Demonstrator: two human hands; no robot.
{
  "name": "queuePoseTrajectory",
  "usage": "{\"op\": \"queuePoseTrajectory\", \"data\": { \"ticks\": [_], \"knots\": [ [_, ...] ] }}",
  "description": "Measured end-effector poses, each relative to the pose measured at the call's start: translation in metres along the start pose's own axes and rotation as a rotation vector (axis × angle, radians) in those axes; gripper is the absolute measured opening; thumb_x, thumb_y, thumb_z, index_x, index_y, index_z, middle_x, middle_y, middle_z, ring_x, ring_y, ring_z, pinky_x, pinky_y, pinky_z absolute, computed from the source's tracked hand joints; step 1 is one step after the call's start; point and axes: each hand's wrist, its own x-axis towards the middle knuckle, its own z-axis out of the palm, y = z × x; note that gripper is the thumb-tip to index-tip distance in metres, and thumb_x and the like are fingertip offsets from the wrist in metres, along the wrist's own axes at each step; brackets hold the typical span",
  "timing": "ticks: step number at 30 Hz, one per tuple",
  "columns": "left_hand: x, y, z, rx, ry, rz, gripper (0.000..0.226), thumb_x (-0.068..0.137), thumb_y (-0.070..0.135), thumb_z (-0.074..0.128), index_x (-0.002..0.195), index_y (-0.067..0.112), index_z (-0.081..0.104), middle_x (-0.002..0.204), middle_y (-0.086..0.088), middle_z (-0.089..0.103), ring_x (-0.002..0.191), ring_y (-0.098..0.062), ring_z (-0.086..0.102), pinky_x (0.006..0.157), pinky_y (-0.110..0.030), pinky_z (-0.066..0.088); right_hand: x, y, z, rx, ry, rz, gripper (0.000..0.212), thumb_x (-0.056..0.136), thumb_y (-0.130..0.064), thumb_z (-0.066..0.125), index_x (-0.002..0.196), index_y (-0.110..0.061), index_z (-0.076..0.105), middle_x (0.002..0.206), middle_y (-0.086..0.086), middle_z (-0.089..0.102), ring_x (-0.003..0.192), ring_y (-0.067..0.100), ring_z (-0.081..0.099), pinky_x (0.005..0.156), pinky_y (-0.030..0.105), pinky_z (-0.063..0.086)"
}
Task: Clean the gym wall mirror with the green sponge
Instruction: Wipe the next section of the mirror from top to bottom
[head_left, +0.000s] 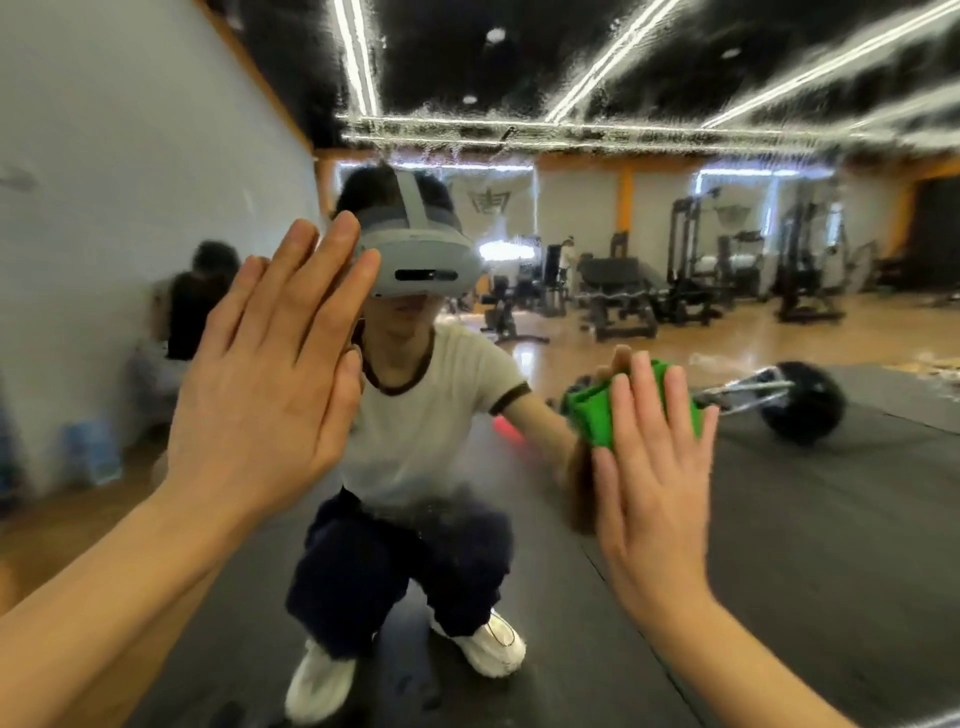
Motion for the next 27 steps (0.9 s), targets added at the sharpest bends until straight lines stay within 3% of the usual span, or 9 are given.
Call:
{"op": "queuePoseTrajectory", "data": {
  "ticks": [4,7,12,15,17,19,22,25,27],
  "knots": [
    [0.001,0.0,-0.002,-0.018,-0.005,0.001,0.058,0.102,0.022,0.033,0.157,0.003,0.03,0.165,-0.017,0.024,0.155,-0.023,0.011,0.127,-0.036,0.004,0.016,-0.086,0.03,0.049,-0.005,-0.292,0.059,0.103,-0.022,0.047,0.156,-0.012,0.023,0.165,0.001,0.014,0.155,0.02,0.003,0.126,0.048,0.001],
    [0.001,0.0,-0.004,-0.027,-0.013,0.008,0.058,0.102,0.022,0.033,0.157,0.003,0.029,0.165,-0.017,0.023,0.155,-0.021,0.009,0.127,-0.036,0.003,0.032,-0.048,0.022,0.018,-0.016,-0.509,0.059,0.102,-0.022,0.053,0.155,-0.014,0.028,0.164,0.001,0.018,0.155,0.018,0.006,0.126,0.045,0.006],
    [0.001,0.001,-0.001,-0.011,-0.014,-0.002,0.059,0.101,0.022,0.033,0.157,0.003,0.029,0.165,-0.017,0.023,0.154,-0.03,0.015,0.127,-0.035,0.001,-0.001,0.046,-0.003,0.18,0.14,0.236,0.051,0.107,-0.023,0.038,0.156,-0.013,0.03,0.168,0.006,0.011,0.156,0.02,0.0,0.124,0.057,0.002],
    [0.001,0.0,-0.001,0.01,-0.015,-0.001,0.059,0.102,0.023,0.032,0.157,0.004,0.028,0.165,-0.016,0.024,0.155,-0.026,0.012,0.127,-0.034,0.001,0.012,0.001,0.01,0.186,0.254,0.511,0.054,0.107,-0.022,0.034,0.159,-0.008,0.024,0.168,0.011,0.007,0.155,0.025,0.0,0.123,0.057,0.0],
    [0.001,0.0,-0.001,0.01,-0.021,0.001,0.058,0.102,0.023,0.031,0.158,0.004,0.028,0.165,-0.016,0.023,0.155,-0.022,0.009,0.127,-0.034,0.0,0.028,-0.054,0.024,0.151,0.239,0.351,0.054,0.108,-0.028,0.031,0.158,-0.009,0.023,0.167,0.013,0.009,0.154,0.028,0.003,0.125,0.051,-0.003],
    [0.0,-0.001,-0.001,0.009,-0.028,0.003,0.058,0.103,0.025,0.03,0.158,0.005,0.027,0.166,-0.015,0.022,0.155,-0.02,0.006,0.127,-0.035,0.0,0.034,-0.088,0.03,0.15,0.122,-0.034,0.052,0.109,-0.032,0.029,0.156,-0.011,0.023,0.165,0.008,0.012,0.154,0.025,0.002,0.126,0.047,-0.003],
    [0.0,-0.003,-0.001,0.013,-0.026,0.007,0.058,0.104,0.026,0.029,0.158,0.005,0.028,0.166,-0.014,0.021,0.156,-0.018,0.003,0.127,-0.035,0.001,0.042,-0.04,0.02,0.044,0.017,-0.469,0.048,0.106,-0.026,0.042,0.152,-0.013,0.032,0.163,0.008,0.023,0.155,0.022,0.006,0.126,0.046,0.008],
    [0.0,-0.003,0.001,0.015,-0.02,0.01,0.058,0.103,0.025,0.029,0.158,0.004,0.029,0.166,-0.015,0.022,0.156,-0.022,0.009,0.127,-0.036,0.003,0.033,0.022,-0.002,0.149,0.069,-0.144,0.051,0.103,-0.023,0.046,0.151,-0.012,0.037,0.163,0.014,0.022,0.156,0.025,0.007,0.126,0.051,0.011],
    [-0.001,-0.002,0.0,0.032,-0.02,0.005,0.059,0.103,0.024,0.03,0.157,0.003,0.029,0.165,-0.015,0.023,0.154,-0.027,0.016,0.127,-0.036,0.002,0.024,0.034,-0.01,0.243,0.145,0.093,0.05,0.102,-0.023,0.048,0.15,-0.01,0.042,0.164,0.019,0.019,0.155,0.027,0.011,0.126,0.04,0.01]
  ]
}}
